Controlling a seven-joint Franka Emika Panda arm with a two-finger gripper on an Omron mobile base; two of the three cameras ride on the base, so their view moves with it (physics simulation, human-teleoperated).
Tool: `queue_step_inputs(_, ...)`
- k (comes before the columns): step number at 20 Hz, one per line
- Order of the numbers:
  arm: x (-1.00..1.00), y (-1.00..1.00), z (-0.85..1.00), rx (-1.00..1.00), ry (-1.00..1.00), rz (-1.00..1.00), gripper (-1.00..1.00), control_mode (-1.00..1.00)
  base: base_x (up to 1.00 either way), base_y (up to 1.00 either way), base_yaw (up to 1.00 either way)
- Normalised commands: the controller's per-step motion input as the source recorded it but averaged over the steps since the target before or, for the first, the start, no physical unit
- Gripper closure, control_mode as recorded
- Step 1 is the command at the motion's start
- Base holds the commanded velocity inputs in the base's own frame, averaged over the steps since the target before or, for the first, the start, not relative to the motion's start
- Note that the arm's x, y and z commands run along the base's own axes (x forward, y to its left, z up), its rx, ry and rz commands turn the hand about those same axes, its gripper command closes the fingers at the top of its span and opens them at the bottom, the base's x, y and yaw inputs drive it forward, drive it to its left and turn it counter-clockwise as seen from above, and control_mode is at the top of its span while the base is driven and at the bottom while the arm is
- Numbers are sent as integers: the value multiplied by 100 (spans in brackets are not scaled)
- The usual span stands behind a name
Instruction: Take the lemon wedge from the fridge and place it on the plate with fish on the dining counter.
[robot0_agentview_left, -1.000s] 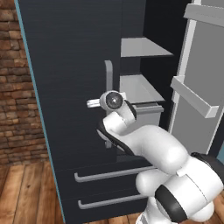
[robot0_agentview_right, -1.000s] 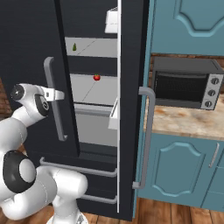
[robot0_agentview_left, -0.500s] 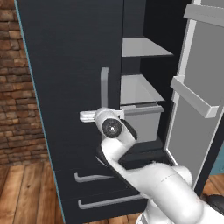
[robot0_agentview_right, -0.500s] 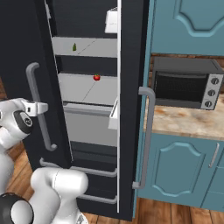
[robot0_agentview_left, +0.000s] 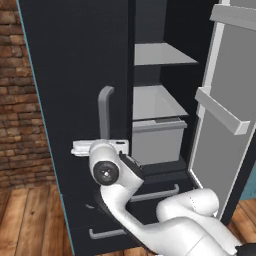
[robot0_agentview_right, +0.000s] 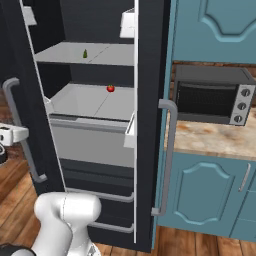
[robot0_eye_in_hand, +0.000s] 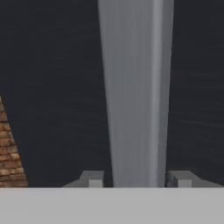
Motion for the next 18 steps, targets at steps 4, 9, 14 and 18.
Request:
queue_step_inputs(4,-94,95,11,0,0,-9,-100,-100,0,0,0)
queue_step_inputs(9,-100,26,0,0,-1,-2,-100,-100,0,0,0)
queue_step_inputs(14,-100,-37,28,13,0,-8,-100,-100,0,0,0)
queue_step_inputs(18,-76,-98,70,28,4,-2,-100,-100,0,0,0)
